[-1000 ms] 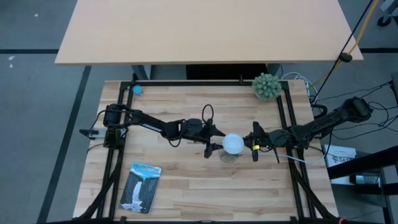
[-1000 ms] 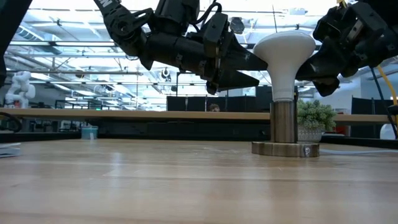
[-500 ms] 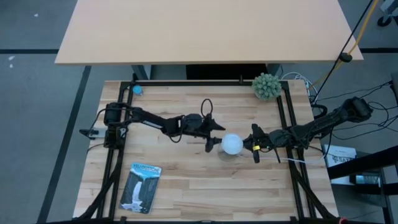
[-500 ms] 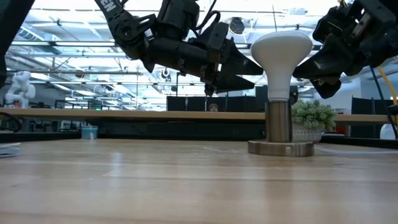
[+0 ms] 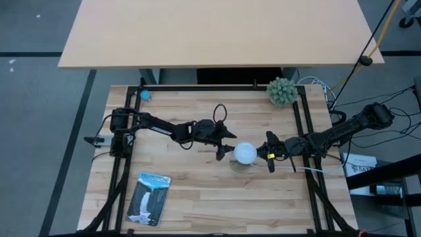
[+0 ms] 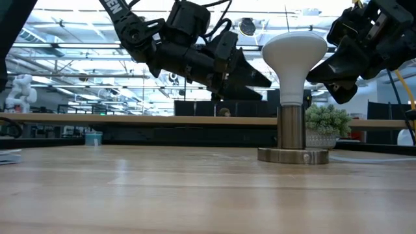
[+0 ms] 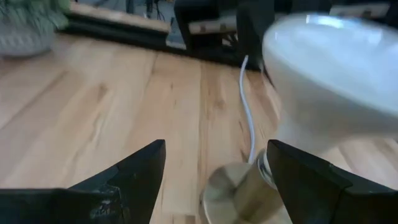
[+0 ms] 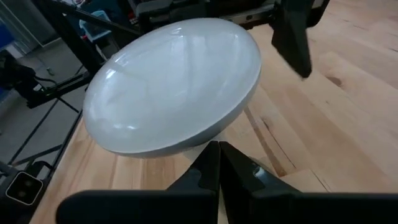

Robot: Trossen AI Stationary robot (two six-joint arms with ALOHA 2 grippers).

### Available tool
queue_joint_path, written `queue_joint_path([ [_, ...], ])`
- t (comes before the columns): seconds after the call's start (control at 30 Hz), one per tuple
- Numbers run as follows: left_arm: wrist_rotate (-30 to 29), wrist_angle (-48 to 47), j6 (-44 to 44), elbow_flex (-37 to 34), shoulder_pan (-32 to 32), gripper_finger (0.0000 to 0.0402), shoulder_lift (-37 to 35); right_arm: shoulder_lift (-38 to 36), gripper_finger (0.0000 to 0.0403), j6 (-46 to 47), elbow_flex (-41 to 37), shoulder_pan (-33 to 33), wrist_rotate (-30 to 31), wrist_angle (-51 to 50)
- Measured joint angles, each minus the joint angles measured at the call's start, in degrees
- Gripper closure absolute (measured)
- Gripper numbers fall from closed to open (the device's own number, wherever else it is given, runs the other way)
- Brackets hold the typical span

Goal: Screw lightbulb
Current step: Insert the lightbulb into the bronze lamp socket

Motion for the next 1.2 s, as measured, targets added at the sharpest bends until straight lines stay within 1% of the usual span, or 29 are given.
queue_joint_path([
  [0.13,2.8,-0.7,-0.8,0.0,-0.9,0.0117,0.0,0.0,0.0403,-0.2,0.0,0.0,0.2,-0.1],
  [0.27,3.2,-0.8,-0.8,0.0,-2.9,0.0117,0.0,0.0,0.0403,-0.5,0.0,0.0,0.9,-0.6],
  [0.5,-1.3,0.7,-1.1,0.0,-6.6,0.0117,0.0,0.0,0.0403,-1.8,0.0,0.0,3.4,-0.9],
  [0.63,-5.8,2.3,-2.0,0.0,-7.8,0.0117,0.0,0.0,0.0403,-1.8,0.0,0.0,3.4,-0.9],
  [0.83,-9.4,4.4,-2.5,0.0,-9.3,0.0117,0.0,0.0,0.0403,-1.8,0.0,0.0,3.5,-0.9],
  [0.97,-10.3,4.4,-2.5,0.0,-9.0,0.0117,0.0,0.0,0.0403,-1.8,0.0,0.0,3.5,-0.6],
  [1.2,-10.0,4.2,-2.4,0.0,-7.5,0.0117,0.0,0.0,0.0403,-1.5,0.0,0.0,3.2,0.3],
])
